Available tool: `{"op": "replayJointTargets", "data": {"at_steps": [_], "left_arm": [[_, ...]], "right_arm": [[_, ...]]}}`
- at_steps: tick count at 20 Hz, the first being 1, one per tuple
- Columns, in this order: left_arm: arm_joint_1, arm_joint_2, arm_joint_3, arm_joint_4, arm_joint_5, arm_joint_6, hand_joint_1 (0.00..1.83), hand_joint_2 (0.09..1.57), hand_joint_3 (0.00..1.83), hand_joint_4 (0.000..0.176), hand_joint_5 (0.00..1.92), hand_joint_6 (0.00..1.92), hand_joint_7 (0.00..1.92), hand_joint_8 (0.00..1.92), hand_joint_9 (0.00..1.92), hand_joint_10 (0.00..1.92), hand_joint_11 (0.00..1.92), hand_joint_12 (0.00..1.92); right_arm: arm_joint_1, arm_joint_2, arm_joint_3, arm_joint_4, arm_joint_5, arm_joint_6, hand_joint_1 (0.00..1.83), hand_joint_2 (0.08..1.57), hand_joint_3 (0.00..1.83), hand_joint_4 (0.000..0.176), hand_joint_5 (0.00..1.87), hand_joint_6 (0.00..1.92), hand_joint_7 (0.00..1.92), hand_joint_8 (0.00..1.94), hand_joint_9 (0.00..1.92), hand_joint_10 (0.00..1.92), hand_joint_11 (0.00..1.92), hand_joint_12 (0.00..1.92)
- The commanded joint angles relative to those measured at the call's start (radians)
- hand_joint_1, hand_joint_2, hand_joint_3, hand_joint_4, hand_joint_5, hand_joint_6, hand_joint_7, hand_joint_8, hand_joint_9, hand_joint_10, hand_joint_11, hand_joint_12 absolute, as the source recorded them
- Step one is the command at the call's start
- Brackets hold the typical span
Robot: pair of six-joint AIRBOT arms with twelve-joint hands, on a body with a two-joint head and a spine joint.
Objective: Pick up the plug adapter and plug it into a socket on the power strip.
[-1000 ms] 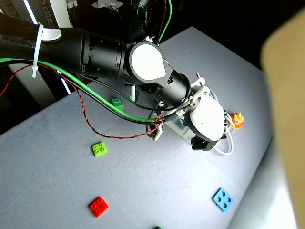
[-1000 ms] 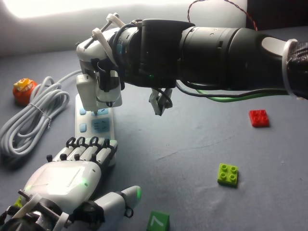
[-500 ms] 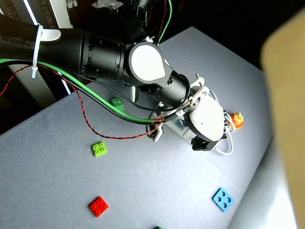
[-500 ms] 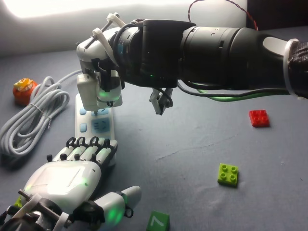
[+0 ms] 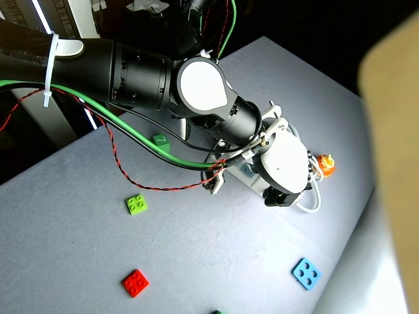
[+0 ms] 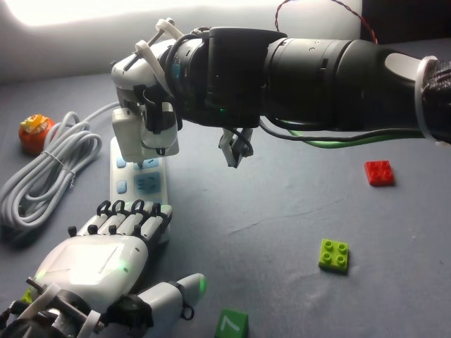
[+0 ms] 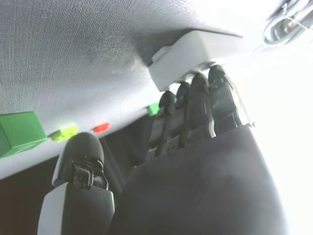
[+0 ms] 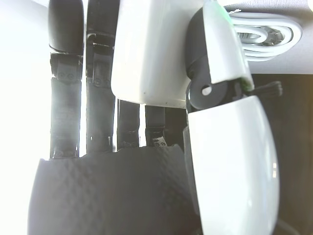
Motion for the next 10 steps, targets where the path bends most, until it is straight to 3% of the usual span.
{"op": "replayJointTargets", "data": {"at_steps": [1, 3, 8, 10], "left_arm": [[-0.001, 0.004, 0.001, 0.028, -0.033, -0.008, 0.06, 1.28, 0.00, 0.000, 0.11, 0.01, 0.06, 0.01, 0.03, 0.01, 0.03, 0.03], [-0.003, 0.004, 0.002, 0.028, -0.033, -0.008, 0.01, 1.28, 0.00, 0.000, 0.09, 0.00, 0.05, 0.00, 0.03, 0.01, 0.02, 0.04], [-0.003, 0.003, 0.006, 0.028, -0.033, -0.008, 0.02, 1.28, 0.00, 0.000, 0.10, 0.01, 0.06, 0.01, 0.04, 0.01, 0.03, 0.02], [-0.003, 0.003, 0.007, 0.028, -0.033, -0.008, 0.04, 1.29, 0.00, 0.000, 0.10, 0.01, 0.06, 0.01, 0.03, 0.00, 0.01, 0.01]], "right_arm": [[0.025, 0.007, -0.003, -0.030, 0.065, 0.011, 1.22, 1.12, 0.00, 0.000, 0.89, 1.14, 1.06, 0.84, 1.26, 0.00, 0.87, 0.92], [0.031, 0.008, -0.002, -0.030, 0.069, 0.016, 1.23, 1.10, 0.00, 0.000, 0.93, 1.09, 1.11, 0.76, 1.28, 0.01, 0.90, 0.91], [0.030, 0.007, 0.003, -0.034, 0.075, 0.018, 1.23, 1.10, 0.00, 0.000, 0.91, 1.11, 1.11, 0.77, 1.28, 0.01, 0.90, 0.90], [0.024, 0.007, 0.003, -0.112, 0.075, 0.079, 1.23, 1.10, 0.00, 0.000, 0.93, 1.08, 1.12, 0.76, 1.28, 0.01, 0.90, 0.89]]}}
